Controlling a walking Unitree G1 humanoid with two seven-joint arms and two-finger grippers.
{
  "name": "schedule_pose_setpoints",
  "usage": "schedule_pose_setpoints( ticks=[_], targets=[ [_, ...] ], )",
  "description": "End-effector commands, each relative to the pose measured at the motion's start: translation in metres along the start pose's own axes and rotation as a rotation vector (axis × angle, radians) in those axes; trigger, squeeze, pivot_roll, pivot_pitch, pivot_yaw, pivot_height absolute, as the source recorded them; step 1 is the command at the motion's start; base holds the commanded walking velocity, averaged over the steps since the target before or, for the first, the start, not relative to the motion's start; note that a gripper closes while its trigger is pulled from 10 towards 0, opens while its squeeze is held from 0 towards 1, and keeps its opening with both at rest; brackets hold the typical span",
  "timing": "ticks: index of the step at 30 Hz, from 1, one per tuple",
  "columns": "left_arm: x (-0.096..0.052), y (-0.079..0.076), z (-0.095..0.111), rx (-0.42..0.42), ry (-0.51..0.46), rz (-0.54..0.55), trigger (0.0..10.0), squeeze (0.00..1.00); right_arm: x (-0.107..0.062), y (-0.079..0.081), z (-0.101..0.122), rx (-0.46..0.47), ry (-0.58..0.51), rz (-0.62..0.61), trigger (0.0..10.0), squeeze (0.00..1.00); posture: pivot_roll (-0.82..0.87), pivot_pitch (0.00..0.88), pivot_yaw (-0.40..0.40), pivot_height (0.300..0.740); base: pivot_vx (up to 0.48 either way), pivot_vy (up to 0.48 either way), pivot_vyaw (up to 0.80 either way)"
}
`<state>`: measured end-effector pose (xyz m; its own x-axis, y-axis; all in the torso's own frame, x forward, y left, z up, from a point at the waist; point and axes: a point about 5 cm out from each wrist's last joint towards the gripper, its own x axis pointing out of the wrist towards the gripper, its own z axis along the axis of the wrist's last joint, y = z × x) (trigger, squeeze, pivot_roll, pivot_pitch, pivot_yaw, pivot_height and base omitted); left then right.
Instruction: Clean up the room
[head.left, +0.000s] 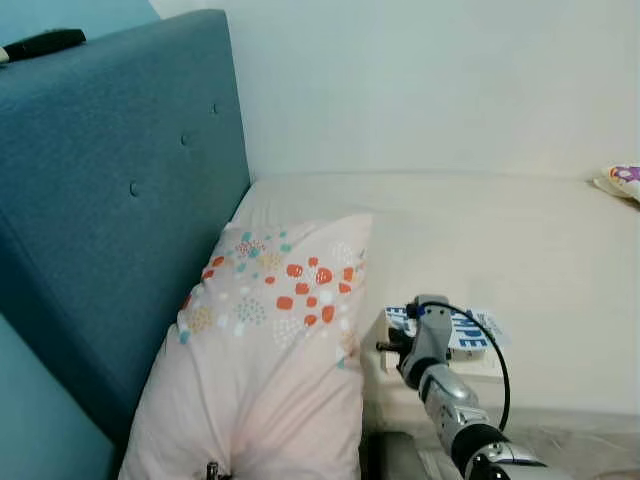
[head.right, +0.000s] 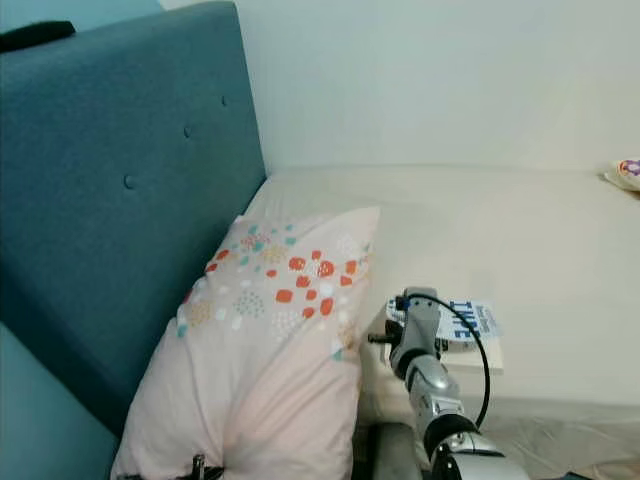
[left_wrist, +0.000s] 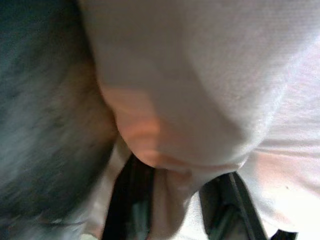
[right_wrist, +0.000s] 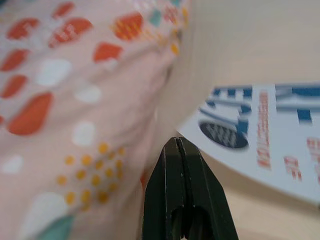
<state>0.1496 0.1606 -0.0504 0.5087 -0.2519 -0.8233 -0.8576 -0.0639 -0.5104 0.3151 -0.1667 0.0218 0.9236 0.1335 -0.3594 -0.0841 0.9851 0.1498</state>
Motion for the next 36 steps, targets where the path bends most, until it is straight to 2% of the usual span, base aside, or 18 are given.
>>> schedule_pose_setpoints(
  ticks=[1,6,7,36],
  targets=[
    [-0.0101,-0.195,-0.154,1.558,0.01,-0.951,10.0,1.0,0.0026,0.0066,0.0053,-0.014,-0.018,0.015,10.0,0.0,-0.07,0.0,0.0,0.631,0.0,0.0,0.0],
    [-0.0095,-0.1972,-0.1555,1.568,-0.011,-0.953,10.0,1.0,0.0032,0.0095,0.0049,-0.014,-0.017,0.022,10.0,0.0,-0.07,0.0,0.0,0.641,0.0,0.0,0.0],
    [-0.0094,-0.198,-0.1568,1.574,-0.015,-0.956,10.0,1.0,0.0034,0.0102,0.0048,-0.014,-0.016,0.024,10.0,0.0,-0.07,0.058,0.039,0.646,0.0,0.0,0.0],
    [-0.0094,-0.198,-0.1568,1.574,-0.015,-0.956,10.0,1.0,0.0034,0.0102,0.0048,-0.014,-0.016,0.024,10.0,0.0,-0.07,0.058,0.039,0.646,0.0,0.0,0.0]
  ],
)
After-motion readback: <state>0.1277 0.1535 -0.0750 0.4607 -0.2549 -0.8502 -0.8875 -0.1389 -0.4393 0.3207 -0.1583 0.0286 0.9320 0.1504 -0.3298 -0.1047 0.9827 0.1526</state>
